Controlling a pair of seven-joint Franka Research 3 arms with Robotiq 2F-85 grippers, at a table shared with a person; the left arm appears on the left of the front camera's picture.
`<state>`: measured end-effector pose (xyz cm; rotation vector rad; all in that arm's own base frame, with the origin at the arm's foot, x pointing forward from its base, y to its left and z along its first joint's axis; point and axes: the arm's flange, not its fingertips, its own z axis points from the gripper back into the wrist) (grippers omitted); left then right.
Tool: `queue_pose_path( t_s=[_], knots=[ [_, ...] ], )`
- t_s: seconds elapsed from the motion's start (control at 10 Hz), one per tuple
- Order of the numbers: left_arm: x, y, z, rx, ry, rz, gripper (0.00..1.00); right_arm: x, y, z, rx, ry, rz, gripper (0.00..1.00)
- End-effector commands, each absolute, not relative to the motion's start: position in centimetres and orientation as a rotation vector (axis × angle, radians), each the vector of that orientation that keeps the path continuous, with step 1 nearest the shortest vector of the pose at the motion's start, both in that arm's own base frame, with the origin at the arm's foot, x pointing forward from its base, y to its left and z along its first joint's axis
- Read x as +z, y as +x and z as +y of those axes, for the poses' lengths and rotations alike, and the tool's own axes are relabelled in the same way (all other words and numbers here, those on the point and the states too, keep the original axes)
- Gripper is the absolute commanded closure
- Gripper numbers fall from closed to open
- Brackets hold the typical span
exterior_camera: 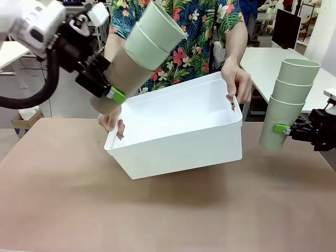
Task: Stack the cups and store them in the basket.
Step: Place the stack of Reusable plastic cups into the Pantry Basket.
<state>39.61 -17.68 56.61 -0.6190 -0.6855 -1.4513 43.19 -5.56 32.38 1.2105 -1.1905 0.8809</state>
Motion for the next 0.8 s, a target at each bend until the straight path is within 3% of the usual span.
queue_pose_path(
  t_s=[0.0, 0.7],
  knots=[
    [56.2, 40.9, -19.7, -1.462, -0.582, -0.629, 0.17, 32.9, 43.2, -5.4, 0.89, 1.208, -1.198, 0.14],
    [52.1, 44.8, -24.3, -1.487, -0.539, -0.493, 0.17, 32.9, 43.2, -5.4, 0.89, 1.208, -1.198, 0.14]
  ],
)
